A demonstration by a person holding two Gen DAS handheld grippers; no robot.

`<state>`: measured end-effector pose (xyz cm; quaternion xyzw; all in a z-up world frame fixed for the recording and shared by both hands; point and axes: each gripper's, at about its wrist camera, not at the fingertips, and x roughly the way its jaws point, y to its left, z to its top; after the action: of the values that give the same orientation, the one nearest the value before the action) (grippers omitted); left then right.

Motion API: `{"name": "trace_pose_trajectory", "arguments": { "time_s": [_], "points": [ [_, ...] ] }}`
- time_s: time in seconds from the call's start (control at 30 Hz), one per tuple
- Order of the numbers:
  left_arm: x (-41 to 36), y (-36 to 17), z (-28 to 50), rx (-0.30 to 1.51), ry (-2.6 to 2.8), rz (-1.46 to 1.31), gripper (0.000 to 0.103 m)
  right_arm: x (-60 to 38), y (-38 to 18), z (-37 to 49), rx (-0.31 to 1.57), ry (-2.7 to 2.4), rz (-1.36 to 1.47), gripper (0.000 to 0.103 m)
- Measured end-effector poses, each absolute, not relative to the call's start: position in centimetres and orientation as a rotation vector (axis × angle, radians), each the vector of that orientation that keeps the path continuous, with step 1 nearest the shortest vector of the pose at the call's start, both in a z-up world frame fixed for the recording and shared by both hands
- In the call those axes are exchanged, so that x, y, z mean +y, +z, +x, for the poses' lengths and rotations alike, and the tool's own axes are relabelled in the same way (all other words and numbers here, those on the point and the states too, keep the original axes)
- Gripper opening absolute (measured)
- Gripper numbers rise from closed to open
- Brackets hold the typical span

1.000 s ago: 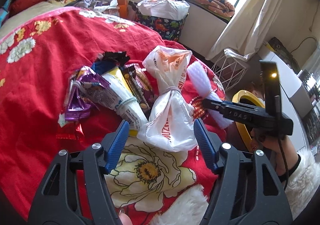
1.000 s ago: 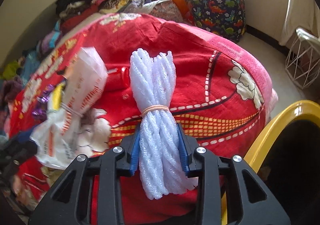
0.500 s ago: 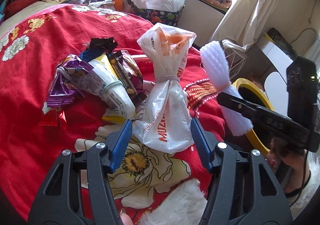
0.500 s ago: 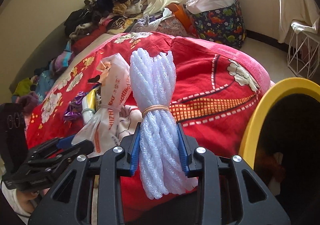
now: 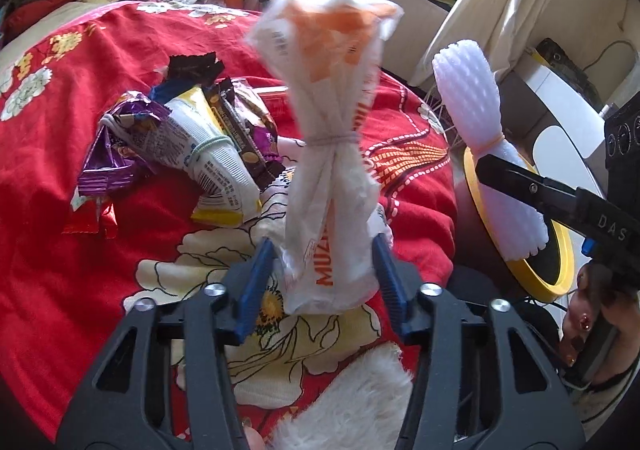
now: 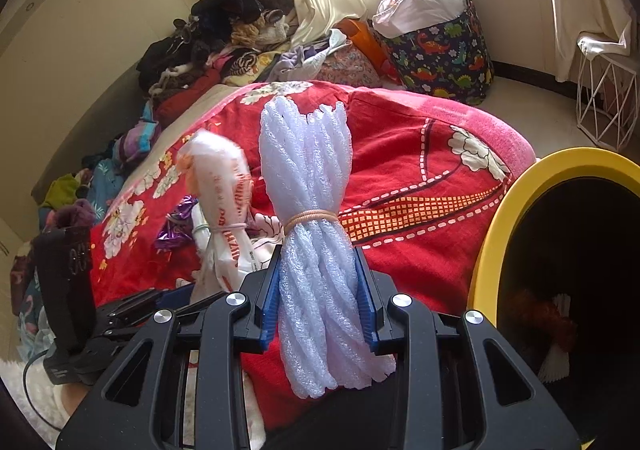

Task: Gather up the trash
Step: 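Grasp the white tied plastic bag with the left tool while the right tool grasps the white foam bundle, then carry the white plastic bag and foam bundle over the yellow bin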

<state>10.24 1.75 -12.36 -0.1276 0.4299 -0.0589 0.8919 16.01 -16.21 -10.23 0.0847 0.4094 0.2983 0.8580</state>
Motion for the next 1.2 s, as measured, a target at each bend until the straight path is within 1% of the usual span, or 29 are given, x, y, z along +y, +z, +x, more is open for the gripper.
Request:
{"name": "trace_pose_trajectory", "arguments": {
  "time_s": [0.03, 0.07, 0.1, 0.17, 0.2, 0.27, 0.33, 0.7, 1.2],
  "points": [
    [1.6, -12.3, 10.2, 0.890, -0.126, -0.262, 0.030, -16.3, -10.0, 15.9, 0.856, 0.625, 0.180, 0.031],
    [1.5, -12.1, 10.1, 0.888, -0.130, -0.259, 0.027, -16.4, -9.9, 15.9, 0.854, 0.624, 0.182, 0.031],
    [1.4, -12.0, 10.1, 0.887, -0.134, -0.258, 0.026, -16.5, -9.8, 15.8, 0.849, 0.624, 0.185, 0.031],
    [1.3, -11.9, 10.0, 0.882, -0.144, -0.255, 0.019, -16.8, -9.5, 15.7, 0.842, 0.624, 0.190, 0.031],
    [1.3, -11.7, 9.9, 0.878, -0.145, -0.253, 0.018, -16.8, -9.4, 15.6, 0.838, 0.624, 0.191, 0.031],
    [1.1, -11.4, 9.9, 0.869, -0.151, -0.252, 0.011, -17.1, -9.1, 15.4, 0.831, 0.625, 0.194, 0.031],
    [1.2, -11.0, 9.8, 0.855, -0.159, -0.255, 0.009, -17.3, -8.9, 15.3, 0.824, 0.621, 0.195, 0.031],
    [0.9, -8.6, 9.8, 0.780, -0.185, -0.247, 0.008, -19.1, -8.0, 14.8, 0.794, 0.599, 0.224, 0.031],
    [-3.0, -5.4, 10.6, 0.703, -0.277, -0.194, 0.007, -22.8, -6.4, 14.4, 0.741, 0.548, 0.281, 0.031]
  ]
}}
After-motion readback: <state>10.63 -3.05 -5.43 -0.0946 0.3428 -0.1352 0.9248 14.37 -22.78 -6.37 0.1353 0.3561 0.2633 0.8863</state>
